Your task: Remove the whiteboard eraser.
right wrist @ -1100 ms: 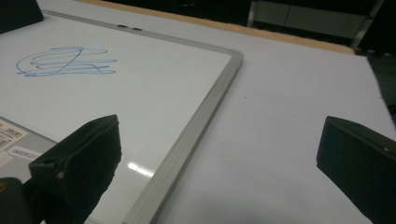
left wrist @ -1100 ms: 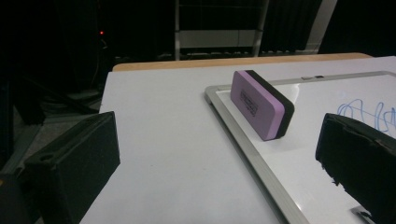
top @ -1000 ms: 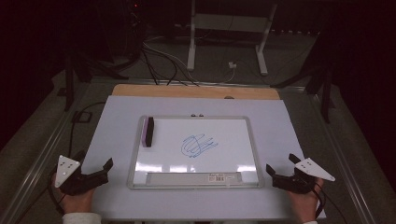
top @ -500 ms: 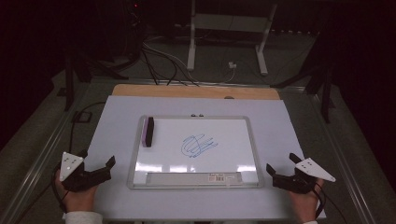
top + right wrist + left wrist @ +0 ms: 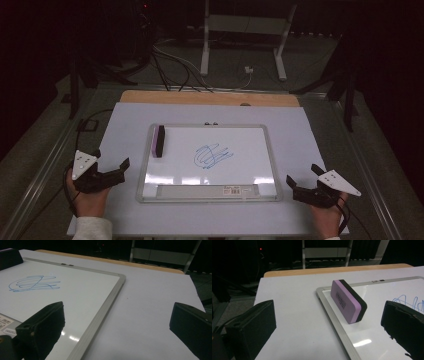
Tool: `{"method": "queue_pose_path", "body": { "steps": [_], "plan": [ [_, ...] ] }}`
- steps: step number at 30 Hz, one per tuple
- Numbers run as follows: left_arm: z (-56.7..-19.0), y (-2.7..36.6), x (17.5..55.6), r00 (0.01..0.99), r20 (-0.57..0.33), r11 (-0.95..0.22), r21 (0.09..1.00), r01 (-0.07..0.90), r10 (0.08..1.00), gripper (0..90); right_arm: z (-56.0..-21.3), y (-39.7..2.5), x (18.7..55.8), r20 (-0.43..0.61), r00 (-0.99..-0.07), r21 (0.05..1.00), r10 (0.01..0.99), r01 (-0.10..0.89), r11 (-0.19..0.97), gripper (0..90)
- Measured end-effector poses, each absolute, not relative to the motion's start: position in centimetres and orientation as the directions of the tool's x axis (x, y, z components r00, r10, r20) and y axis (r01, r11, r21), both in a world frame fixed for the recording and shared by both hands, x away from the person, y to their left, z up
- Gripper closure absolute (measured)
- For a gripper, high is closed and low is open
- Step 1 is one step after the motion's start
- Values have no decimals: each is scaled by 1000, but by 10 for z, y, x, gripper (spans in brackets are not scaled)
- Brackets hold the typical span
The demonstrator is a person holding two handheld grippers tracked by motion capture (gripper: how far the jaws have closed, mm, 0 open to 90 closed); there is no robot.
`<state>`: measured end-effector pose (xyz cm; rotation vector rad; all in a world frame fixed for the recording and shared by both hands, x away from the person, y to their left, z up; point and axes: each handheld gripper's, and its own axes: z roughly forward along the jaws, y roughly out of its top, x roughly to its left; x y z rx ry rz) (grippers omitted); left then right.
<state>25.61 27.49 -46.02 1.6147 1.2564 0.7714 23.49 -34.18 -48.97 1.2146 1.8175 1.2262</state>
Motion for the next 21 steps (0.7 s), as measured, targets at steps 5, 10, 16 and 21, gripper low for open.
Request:
{"method": "queue_pose_path", "body": {
  "steps": [5,10,16,21],
  "plan": [
    [-462,270,266,292,-66,-56,919,390,954,7,-489,-342,235,-7,-378,928,926,343,147,5],
    [-462,266,274,297,-73,-53,918,394,952,7,-490,-343,235,-4,-375,928,927,345,143,5],
    [-462,264,283,294,-75,-52,914,403,953,8,-490,-344,235,1,-376,927,927,348,141,5],
    [-463,264,289,288,-85,-42,912,408,954,8,-490,-343,235,2,-377,926,926,350,141,5]
  ]
}}
